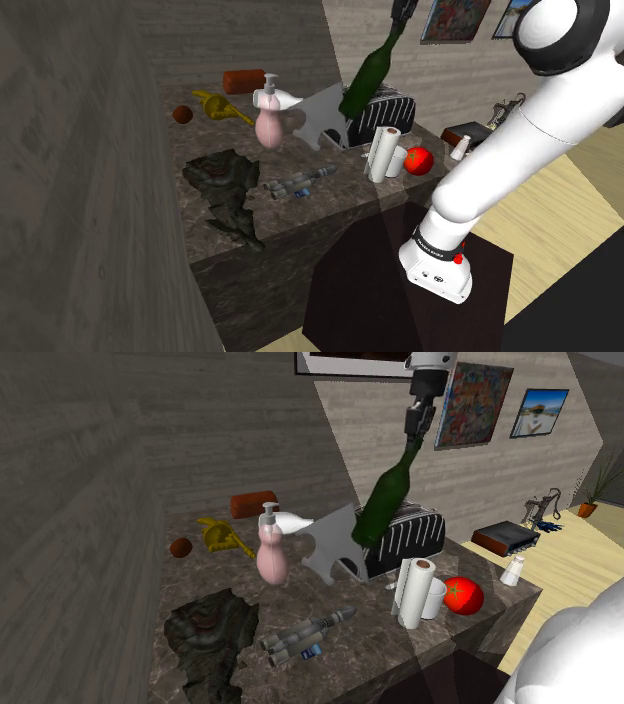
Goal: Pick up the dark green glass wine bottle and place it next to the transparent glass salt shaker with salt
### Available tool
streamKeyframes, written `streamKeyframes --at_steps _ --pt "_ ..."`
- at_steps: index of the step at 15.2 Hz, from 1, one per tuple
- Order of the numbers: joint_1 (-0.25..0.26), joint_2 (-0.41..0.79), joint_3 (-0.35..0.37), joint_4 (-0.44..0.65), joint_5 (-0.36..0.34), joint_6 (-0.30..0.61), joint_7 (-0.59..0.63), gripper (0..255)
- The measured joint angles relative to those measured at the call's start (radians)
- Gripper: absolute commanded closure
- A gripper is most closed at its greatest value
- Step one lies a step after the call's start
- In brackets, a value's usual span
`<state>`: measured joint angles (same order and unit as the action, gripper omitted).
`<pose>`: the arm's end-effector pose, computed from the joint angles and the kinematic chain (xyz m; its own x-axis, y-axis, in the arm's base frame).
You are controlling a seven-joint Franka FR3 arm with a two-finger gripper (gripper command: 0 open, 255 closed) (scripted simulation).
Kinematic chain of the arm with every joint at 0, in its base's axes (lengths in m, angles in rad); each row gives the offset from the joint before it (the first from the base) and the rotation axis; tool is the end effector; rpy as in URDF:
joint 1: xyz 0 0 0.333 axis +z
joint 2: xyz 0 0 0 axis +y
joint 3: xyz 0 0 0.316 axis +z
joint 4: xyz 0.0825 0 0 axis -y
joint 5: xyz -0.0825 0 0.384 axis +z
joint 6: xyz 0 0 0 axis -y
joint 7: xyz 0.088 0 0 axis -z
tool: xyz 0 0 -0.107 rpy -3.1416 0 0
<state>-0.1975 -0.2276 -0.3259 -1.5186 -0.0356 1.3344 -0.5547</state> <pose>0.3772 -0.2524 0.7352 0.9985 0.0287 0.0466 0.0295 -0.9994 -0.0158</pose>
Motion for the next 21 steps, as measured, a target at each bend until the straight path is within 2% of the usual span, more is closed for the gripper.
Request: streamKeyframes --at_steps 5,12,16,21 --pt "-0.045 -0.014 -0.078 -0.008 -0.018 -0.004 -0.125 255" --pt "-0.108 0.034 -0.21 0.062 -0.018 -0.026 -0.323 255" --pt "-0.154 0.107 -0.306 0.137 0.012 -0.039 -0.459 255" --pt "-0.23 0.223 -0.415 0.246 0.084 -0.063 -0.626 255"
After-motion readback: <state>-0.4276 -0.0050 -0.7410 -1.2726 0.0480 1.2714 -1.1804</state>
